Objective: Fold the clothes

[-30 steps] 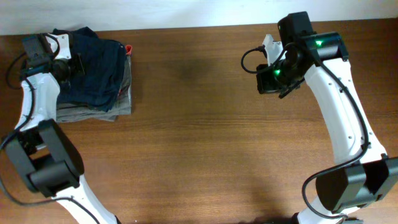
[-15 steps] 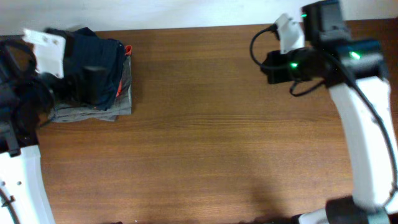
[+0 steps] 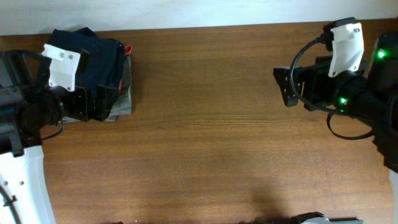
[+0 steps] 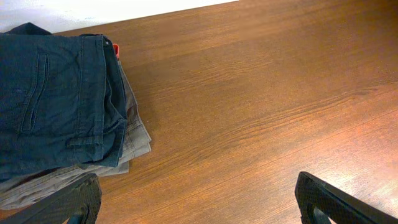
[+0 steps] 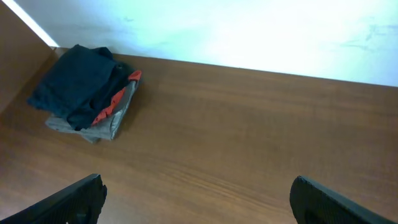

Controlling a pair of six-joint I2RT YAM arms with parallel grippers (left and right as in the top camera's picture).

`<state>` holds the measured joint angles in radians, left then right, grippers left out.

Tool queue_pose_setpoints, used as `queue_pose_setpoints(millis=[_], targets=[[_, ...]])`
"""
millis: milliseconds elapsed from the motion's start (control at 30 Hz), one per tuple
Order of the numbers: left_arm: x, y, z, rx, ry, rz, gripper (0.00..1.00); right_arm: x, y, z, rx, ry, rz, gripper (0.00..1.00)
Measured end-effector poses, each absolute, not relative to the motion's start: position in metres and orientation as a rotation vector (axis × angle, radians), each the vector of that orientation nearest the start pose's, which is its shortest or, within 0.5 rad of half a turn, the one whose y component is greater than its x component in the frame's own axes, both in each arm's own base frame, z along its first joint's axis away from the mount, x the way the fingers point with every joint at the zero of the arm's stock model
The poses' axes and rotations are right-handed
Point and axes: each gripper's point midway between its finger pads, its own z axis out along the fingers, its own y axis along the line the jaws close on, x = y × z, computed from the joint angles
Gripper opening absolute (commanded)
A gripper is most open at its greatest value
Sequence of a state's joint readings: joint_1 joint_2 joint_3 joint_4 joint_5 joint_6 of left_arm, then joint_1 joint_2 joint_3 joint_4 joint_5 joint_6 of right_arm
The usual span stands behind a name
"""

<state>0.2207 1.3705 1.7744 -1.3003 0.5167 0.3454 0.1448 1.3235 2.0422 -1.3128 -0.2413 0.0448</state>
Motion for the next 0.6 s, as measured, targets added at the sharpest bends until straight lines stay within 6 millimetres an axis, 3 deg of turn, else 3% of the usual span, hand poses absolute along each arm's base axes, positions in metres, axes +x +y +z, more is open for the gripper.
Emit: queue_pose_setpoints(millis=[600], targets=[[0.320,-0.015,0.349,0.362,2.318,-0.364,0.99,0.308,0.085,0.423,-0.239,2.220,0.366,0.99]])
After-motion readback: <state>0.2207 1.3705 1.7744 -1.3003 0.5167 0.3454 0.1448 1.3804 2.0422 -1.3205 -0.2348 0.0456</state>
